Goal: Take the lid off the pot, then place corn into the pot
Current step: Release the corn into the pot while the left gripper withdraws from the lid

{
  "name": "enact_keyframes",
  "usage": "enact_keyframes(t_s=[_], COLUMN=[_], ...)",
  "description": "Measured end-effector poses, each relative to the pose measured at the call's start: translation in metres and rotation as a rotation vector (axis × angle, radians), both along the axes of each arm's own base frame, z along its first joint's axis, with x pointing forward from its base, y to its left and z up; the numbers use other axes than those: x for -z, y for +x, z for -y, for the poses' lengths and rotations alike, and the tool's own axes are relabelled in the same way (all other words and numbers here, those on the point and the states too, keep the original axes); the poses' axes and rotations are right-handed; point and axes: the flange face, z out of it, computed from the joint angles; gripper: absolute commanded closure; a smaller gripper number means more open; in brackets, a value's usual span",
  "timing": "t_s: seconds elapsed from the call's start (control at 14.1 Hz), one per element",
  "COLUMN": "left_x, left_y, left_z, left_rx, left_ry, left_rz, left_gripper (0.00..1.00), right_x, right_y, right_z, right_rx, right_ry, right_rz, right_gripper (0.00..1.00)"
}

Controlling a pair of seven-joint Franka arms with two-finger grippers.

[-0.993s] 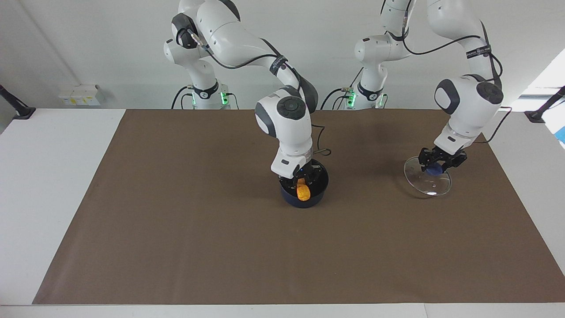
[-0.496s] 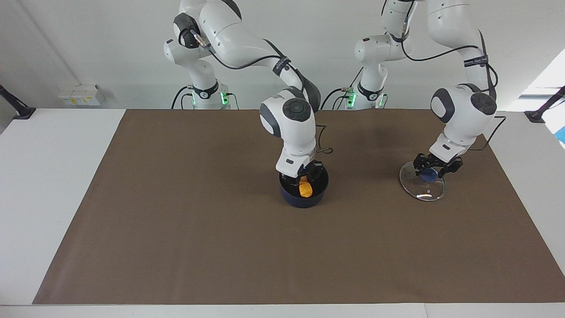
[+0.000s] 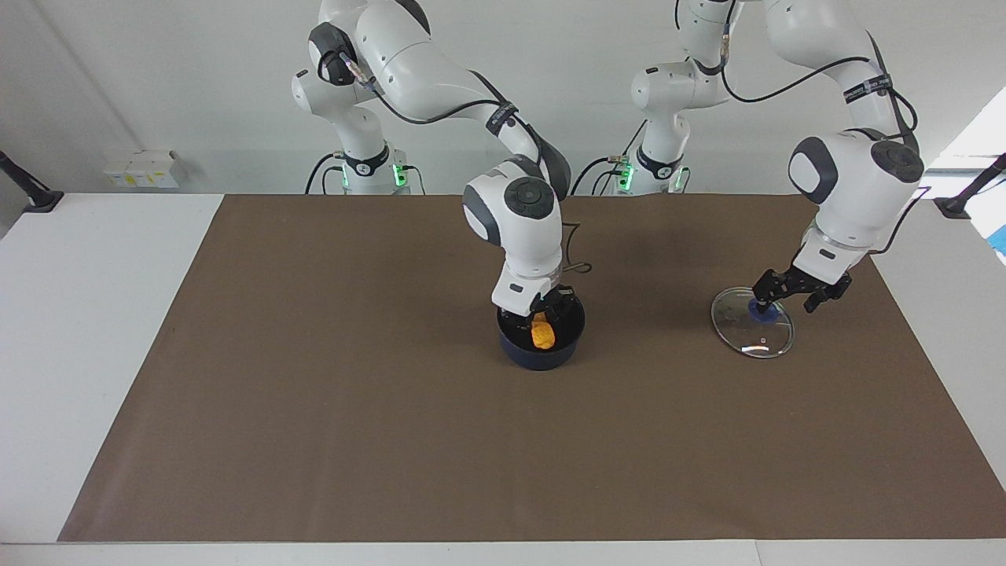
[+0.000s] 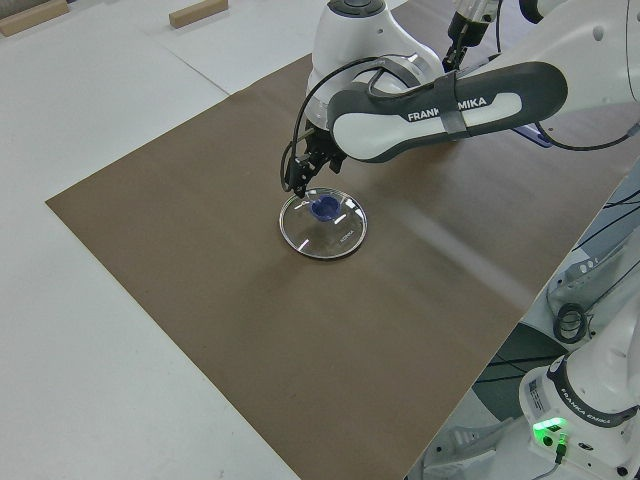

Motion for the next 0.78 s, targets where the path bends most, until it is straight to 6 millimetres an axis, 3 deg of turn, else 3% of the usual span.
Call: enact_keyframes(t_s=[0.21,0.5,0.64,0.78], left_x=[-0.041,-0.081,-0.103,-0.126], left_y=[0.008,0.009,0.008,0.006], left_z=[0.008,0.041,0.047,0.046], left_rx=[-0.039,-0.032,-0.032,-0.034], left_ry=[-0.008,-0.013,-0.022,-0.033], left_rz=[-0.016,-0.031,-0.043,-0.054], left_gripper=[0.00,0.00,0.00,0.00], right_x=[0.001,-0.007,-0.025,-0.058], right_y=[0.000,0.001,0.005,0.013], right_z=[0.000,0.002,0.009,0.032], right_rx=[0.000,0.002,0.014,0.045], right_ry=[-0.001,0.003,0.013,0.016], right_rz=[-0.002,0.009,0.034,0.052], right_gripper=[0.00,0.00,0.00,0.00])
